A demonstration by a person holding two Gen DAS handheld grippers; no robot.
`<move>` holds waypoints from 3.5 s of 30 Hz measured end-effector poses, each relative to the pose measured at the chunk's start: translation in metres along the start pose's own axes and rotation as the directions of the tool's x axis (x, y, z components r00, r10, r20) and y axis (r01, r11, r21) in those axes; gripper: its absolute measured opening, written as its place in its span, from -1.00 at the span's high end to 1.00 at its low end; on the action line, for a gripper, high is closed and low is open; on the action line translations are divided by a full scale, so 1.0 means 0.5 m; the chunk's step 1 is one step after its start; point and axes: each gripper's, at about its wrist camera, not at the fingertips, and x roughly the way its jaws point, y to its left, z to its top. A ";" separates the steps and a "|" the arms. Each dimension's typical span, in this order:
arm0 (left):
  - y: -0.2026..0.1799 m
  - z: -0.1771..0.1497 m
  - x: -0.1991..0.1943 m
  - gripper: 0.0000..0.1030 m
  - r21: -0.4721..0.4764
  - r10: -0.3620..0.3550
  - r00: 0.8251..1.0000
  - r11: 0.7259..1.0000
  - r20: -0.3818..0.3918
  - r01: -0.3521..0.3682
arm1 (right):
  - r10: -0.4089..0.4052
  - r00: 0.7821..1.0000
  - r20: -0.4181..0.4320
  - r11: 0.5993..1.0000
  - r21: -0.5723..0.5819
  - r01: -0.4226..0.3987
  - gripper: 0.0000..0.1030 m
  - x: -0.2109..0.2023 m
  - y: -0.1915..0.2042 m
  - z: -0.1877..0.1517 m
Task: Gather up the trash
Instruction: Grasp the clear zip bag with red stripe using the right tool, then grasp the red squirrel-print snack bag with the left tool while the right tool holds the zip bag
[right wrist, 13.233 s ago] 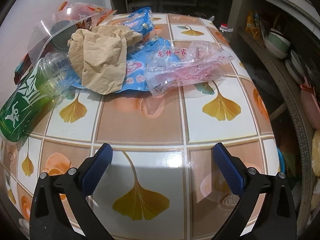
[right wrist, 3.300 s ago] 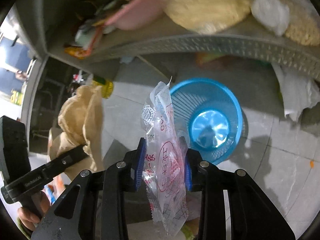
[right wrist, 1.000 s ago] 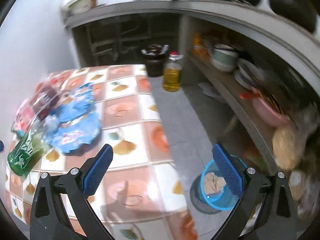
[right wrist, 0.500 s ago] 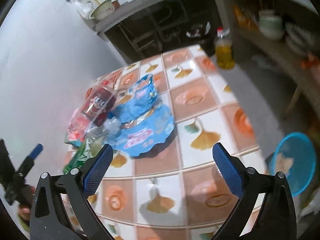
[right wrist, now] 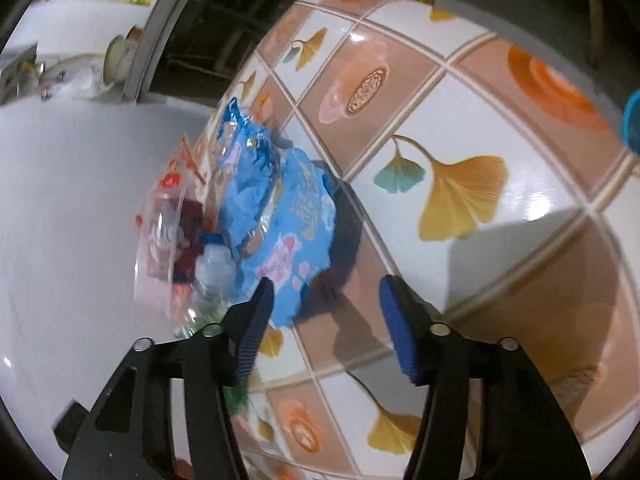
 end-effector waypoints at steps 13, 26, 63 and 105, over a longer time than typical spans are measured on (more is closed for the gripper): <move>-0.042 -0.035 0.036 -0.89 0.133 0.069 0.998 0.989 -0.009 -0.067 | -0.056 0.991 0.122 0.998 0.003 0.056 1.00 0.013 0.004 0.019; -0.013 -0.064 0.062 -0.81 0.149 0.112 0.992 0.984 -0.058 -0.102 | -0.160 0.953 0.255 0.976 -0.103 0.192 1.00 -0.088 -0.007 -0.007; 0.134 0.092 0.058 -0.73 0.107 0.316 0.949 0.943 0.013 -0.316 | 0.158 0.985 -0.063 0.904 -0.392 -0.170 -0.45 -0.086 0.271 0.124; 0.159 -0.024 0.020 -0.67 0.254 0.497 0.867 0.842 -0.029 -0.475 | 0.482 0.746 -0.461 0.868 0.132 -0.479 0.92 0.263 0.358 0.286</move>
